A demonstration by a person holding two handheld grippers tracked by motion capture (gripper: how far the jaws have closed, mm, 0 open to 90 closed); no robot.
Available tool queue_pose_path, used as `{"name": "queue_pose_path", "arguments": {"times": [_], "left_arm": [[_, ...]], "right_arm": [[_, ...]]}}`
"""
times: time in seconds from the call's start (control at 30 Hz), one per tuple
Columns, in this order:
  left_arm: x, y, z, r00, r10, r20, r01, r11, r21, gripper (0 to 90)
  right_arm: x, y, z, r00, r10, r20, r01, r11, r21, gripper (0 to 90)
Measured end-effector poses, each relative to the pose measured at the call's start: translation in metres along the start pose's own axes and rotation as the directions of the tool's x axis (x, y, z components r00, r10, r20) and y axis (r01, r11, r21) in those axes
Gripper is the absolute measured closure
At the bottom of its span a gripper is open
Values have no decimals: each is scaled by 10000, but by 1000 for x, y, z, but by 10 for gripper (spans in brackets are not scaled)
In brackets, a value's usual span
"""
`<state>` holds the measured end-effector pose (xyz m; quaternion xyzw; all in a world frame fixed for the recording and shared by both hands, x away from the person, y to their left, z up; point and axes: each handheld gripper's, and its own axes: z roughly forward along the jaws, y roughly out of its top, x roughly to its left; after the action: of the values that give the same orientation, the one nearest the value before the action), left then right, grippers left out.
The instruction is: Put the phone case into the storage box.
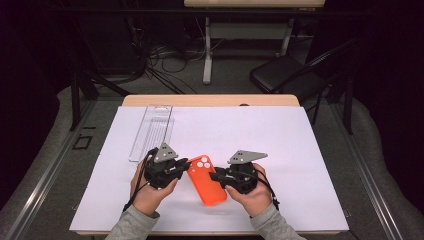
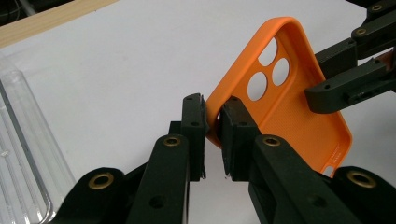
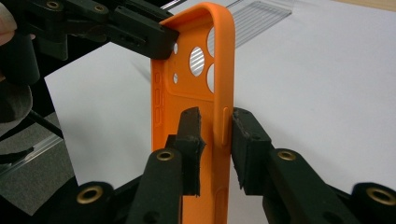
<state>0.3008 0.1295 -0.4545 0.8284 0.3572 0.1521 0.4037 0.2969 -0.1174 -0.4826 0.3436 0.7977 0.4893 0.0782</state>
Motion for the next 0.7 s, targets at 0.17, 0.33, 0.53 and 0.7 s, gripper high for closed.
{"name": "queue_pose_path", "arguments": {"times": [0.17, 0.33, 0.53, 0.7], "left_arm": [[1, 0, 0, 10000, 0, -32, 0, 10000, 6, 809], [2, 0, 0, 10000, 12, -35, -12, 10000, -1, 809], [4, 0, 0, 10000, 83, 50, -83, 9999, -64, 809], [6, 0, 1, 9996, 269, 37, -269, 9995, -175, 809]], "right_arm": [[-1, 0, 0, 10000, 17, -65, -17, 9999, -101, 698], [-2, 1, -1, 9999, 77, -89, -78, 9999, -149, 659], [-4, 2, -3, 10000, 67, -54, -69, 9995, -299, 615], [-6, 3, -5, 10000, 87, -22, -88, 9990, -445, 597]]}}
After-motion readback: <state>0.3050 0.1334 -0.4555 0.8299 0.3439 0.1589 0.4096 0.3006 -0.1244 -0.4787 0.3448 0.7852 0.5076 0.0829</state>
